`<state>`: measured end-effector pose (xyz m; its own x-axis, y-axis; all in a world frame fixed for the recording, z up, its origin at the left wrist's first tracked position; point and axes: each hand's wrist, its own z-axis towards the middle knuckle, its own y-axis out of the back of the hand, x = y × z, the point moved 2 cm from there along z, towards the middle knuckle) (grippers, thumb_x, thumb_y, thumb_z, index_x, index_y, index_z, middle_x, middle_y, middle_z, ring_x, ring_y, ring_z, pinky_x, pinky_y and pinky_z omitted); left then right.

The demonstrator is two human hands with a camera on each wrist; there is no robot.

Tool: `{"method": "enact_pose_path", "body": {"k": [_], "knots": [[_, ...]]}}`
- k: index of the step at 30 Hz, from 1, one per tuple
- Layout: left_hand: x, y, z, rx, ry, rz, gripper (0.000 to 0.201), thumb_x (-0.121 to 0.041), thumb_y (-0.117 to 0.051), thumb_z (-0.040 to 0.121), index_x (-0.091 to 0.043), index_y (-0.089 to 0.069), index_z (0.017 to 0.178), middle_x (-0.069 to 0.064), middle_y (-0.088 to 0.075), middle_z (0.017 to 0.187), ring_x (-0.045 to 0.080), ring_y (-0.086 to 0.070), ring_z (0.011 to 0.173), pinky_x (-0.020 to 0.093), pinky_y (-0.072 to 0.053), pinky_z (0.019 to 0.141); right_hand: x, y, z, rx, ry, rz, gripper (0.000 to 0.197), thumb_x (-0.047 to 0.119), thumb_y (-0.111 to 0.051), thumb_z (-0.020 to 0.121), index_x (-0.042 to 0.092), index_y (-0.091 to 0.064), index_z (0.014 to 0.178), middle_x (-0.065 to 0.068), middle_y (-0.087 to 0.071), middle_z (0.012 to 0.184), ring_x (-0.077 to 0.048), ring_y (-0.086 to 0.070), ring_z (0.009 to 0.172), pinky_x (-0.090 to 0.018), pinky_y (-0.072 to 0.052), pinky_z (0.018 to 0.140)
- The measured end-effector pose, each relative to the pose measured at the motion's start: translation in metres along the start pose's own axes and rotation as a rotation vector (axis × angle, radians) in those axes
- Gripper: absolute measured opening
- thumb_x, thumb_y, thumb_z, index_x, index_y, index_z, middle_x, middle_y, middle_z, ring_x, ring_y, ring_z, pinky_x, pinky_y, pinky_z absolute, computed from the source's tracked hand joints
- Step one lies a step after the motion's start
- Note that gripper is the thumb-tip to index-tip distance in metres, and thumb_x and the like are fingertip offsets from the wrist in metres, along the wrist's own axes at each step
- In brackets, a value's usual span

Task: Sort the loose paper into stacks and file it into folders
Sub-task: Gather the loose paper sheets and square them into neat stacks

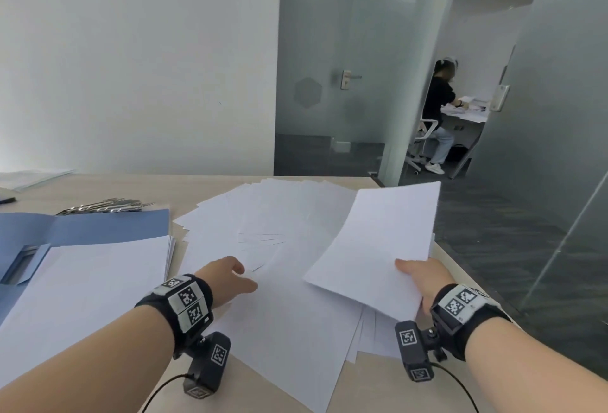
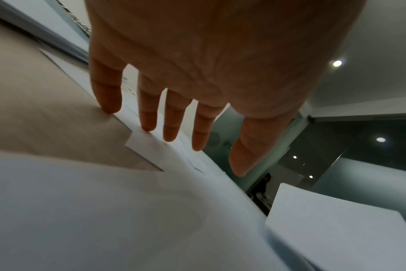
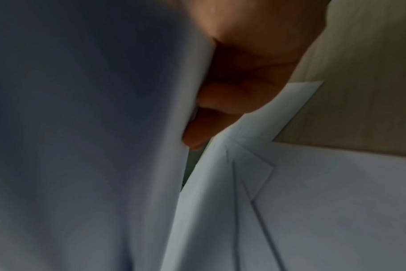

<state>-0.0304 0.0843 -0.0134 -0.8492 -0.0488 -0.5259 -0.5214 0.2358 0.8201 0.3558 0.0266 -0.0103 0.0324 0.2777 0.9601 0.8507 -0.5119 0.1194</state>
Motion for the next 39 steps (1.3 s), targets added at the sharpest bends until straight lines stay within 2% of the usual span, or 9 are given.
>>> {"method": "enact_pose_path", "body": {"k": [5,9,14,21,24,29,33,37,39], "knots": [[-0.011,-0.004,0.001,0.033,0.002,0.083,0.059,-0.051,-0.071,0.082,-0.025,-0.052,0.132,-0.003,-0.056,0.124,0.018,-0.059,0.107,0.031,-0.05,0.093,-0.021,-0.006,0.005,0.043,-0.055,-0.137,0.004,0.003,-0.068,0.092,0.001,-0.067,0.095,-0.019,-0.07,0.102,-0.037,-0.066,0.097,-0.048,-0.051,0.096],[-0.027,-0.012,-0.006,0.064,-0.005,0.117,0.06,-0.052,-0.07,0.084,-0.027,-0.05,0.134,-0.002,-0.056,0.131,0.019,-0.061,0.109,0.034,-0.051,0.097,-0.033,-0.018,0.012,0.075,-0.112,-0.256,0.02,0.005,-0.065,0.089,-0.008,-0.066,0.105,-0.026,-0.071,0.104,-0.043,-0.068,0.099,-0.057,-0.051,0.099],[-0.043,-0.019,-0.011,0.069,-0.017,0.114,0.058,-0.048,-0.068,0.088,-0.025,-0.049,0.137,-0.002,-0.057,0.124,0.017,-0.059,0.102,0.026,-0.046,0.085,-0.03,-0.026,0.005,0.094,-0.122,-0.28,0.008,0.003,-0.06,0.091,-0.004,-0.063,0.093,-0.029,-0.069,0.107,-0.046,-0.067,0.102,-0.041,-0.048,0.081],[-0.056,-0.023,-0.002,0.117,0.061,0.022,0.064,-0.046,-0.066,0.092,-0.012,-0.048,0.143,0.006,-0.056,0.132,0.023,-0.055,0.116,0.026,-0.037,0.088,-0.038,-0.026,0.009,0.085,-0.105,-0.284,0.031,0.003,-0.061,0.09,-0.018,-0.06,0.112,-0.033,-0.067,0.112,-0.048,-0.067,0.102,-0.048,-0.053,0.082],[-0.057,-0.027,0.007,0.151,0.103,-0.029,0.055,-0.046,-0.068,0.089,-0.006,-0.061,0.127,0.006,-0.063,0.118,0.025,-0.061,0.107,0.028,-0.042,0.085,-0.038,-0.026,0.007,0.075,-0.108,-0.253,0.024,0.002,-0.063,0.089,-0.014,-0.063,0.106,-0.032,-0.069,0.11,-0.047,-0.068,0.102,-0.053,-0.053,0.092],[-0.065,-0.029,0.014,0.141,0.147,-0.106,0.058,-0.042,-0.067,0.092,-0.003,-0.055,0.134,0.009,-0.058,0.114,0.028,-0.058,0.103,0.029,-0.043,0.082,-0.039,-0.025,0.004,0.082,-0.119,-0.219,0.005,0.002,-0.062,0.088,-0.003,-0.062,0.086,-0.026,-0.071,0.1,-0.047,-0.068,0.102,-0.046,-0.053,0.083],[-0.077,-0.029,0.013,0.093,0.123,-0.16,0.057,-0.036,-0.067,0.093,-0.003,-0.05,0.137,0.012,-0.059,0.128,0.031,-0.058,0.117,0.03,-0.044,0.088,-0.038,-0.024,0.003,0.104,-0.125,-0.232,0.031,0.006,-0.063,0.085,-0.011,-0.062,0.11,-0.03,-0.069,0.111,-0.047,-0.067,0.103,-0.048,-0.054,0.086],[-0.083,-0.031,0.012,0.053,0.093,-0.206,0.039,-0.033,-0.066,0.092,-0.01,-0.052,0.121,0.004,-0.059,0.1,0.027,-0.058,0.095,0.031,-0.044,0.077,-0.037,-0.024,-0.003,0.109,-0.111,-0.217,0.029,0.011,-0.068,0.081,-0.007,-0.063,0.103,-0.022,-0.071,0.1,-0.039,-0.069,0.096,-0.049,-0.056,0.09],[-0.085,-0.032,0.012,0.041,0.097,-0.194,0.035,-0.032,-0.065,0.092,-0.012,-0.05,0.116,0.0,-0.055,0.091,0.025,-0.056,0.09,0.03,-0.043,0.072,-0.04,-0.026,0.0,0.114,-0.098,-0.183,0.047,0.017,-0.069,0.066,-0.007,-0.064,0.106,-0.022,-0.072,0.102,-0.039,-0.07,0.096,-0.053,-0.055,0.095]]}}
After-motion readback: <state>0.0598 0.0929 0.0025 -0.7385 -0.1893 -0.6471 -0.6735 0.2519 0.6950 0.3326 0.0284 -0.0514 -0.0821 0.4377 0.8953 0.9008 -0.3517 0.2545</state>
